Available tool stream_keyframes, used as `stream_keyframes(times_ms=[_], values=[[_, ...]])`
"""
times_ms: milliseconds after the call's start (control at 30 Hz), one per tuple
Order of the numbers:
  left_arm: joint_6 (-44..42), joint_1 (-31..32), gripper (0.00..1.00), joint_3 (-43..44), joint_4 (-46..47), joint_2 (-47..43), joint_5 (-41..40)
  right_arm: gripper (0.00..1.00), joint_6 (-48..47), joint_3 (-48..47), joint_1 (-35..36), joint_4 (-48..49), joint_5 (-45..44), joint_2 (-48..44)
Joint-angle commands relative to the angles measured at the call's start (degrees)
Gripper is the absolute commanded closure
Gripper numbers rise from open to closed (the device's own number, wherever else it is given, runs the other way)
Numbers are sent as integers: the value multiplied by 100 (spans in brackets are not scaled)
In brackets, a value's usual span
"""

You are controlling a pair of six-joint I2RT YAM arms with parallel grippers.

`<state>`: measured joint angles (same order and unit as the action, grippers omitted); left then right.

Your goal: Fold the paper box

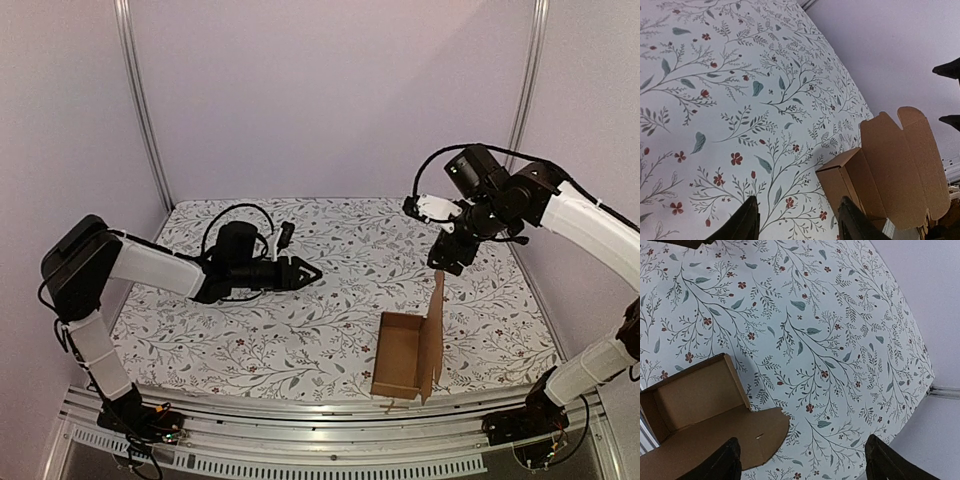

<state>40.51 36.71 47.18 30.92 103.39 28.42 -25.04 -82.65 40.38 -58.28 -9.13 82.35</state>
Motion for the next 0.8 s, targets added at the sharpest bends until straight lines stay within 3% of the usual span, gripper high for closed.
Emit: stream_keyframes(times_ms=[0, 200, 500, 767], values=[[-1548, 601, 46, 750, -2141, -363, -1381, 13, 881, -46, -729, -786, 1019, -516], [-1306, 653, 47, 1063, -2194, -60, -1396, 15, 1192, 135, -1075, -1663, 2936, -407], [-1082, 715, 47, 1057, -2393, -222, -1554, 18, 1104, 102, -1069, -2052, 3699, 322], [-1267, 715, 47, 295, -2305, -1156, -2034, 21, 930, -1813, -598, -2557, 3981, 2104]])
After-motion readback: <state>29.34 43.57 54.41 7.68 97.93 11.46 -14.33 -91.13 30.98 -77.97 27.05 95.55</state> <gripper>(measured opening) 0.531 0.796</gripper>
